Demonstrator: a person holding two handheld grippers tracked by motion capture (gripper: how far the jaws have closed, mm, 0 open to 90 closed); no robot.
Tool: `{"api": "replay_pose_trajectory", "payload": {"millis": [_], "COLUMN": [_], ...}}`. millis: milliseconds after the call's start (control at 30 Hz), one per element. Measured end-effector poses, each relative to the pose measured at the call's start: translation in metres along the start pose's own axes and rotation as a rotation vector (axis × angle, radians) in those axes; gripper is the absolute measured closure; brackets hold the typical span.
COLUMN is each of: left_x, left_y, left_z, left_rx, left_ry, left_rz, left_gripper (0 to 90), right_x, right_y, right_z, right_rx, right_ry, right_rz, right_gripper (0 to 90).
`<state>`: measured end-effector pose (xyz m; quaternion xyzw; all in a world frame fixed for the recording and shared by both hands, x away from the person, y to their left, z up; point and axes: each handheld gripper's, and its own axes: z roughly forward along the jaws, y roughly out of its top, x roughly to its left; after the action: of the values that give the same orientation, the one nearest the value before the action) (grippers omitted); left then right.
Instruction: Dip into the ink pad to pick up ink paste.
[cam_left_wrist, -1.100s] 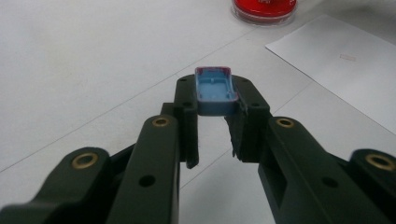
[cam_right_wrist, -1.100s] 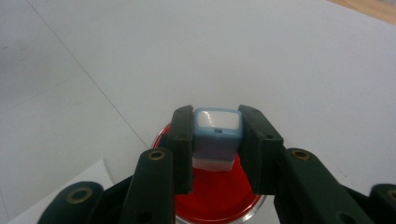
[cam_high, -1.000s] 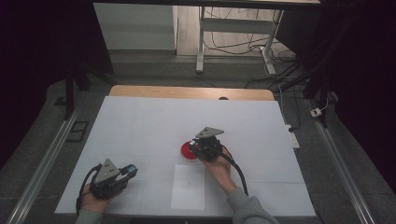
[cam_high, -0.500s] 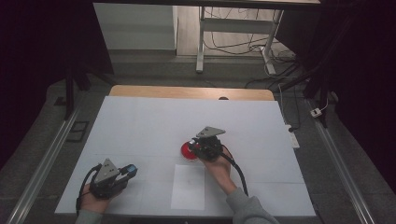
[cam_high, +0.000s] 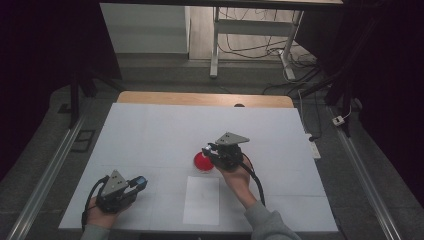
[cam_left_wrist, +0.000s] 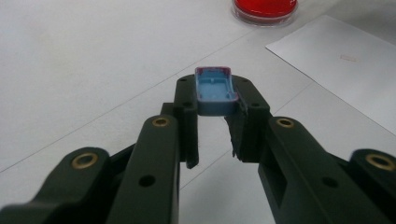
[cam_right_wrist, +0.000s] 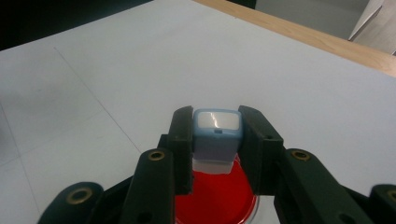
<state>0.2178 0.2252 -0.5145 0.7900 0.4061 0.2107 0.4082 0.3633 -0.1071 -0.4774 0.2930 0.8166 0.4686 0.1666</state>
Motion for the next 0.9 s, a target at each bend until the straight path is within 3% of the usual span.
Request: {"api": "replay_pose_trajectory", "payload": {"millis": [400, 900], "left_x": [0.000, 0.000], "left_y": [0.000, 0.000], "left_z": [0.000, 0.000], "left_rx": [0.000, 0.002], "left_ry": [0.000, -0.001], "left_rz": [0.000, 0.001], "left_gripper": [74.0, 74.0], "right_x": [0.000, 0.001], "right_y": [-0.001, -0.010], "right_z": [0.003, 0.017], "right_rx": [0.025, 0.114], "right_ry": [0.002, 0.001], "right_rz": [-0.007, -0.030], "right_gripper": [66.8, 66.8]}}
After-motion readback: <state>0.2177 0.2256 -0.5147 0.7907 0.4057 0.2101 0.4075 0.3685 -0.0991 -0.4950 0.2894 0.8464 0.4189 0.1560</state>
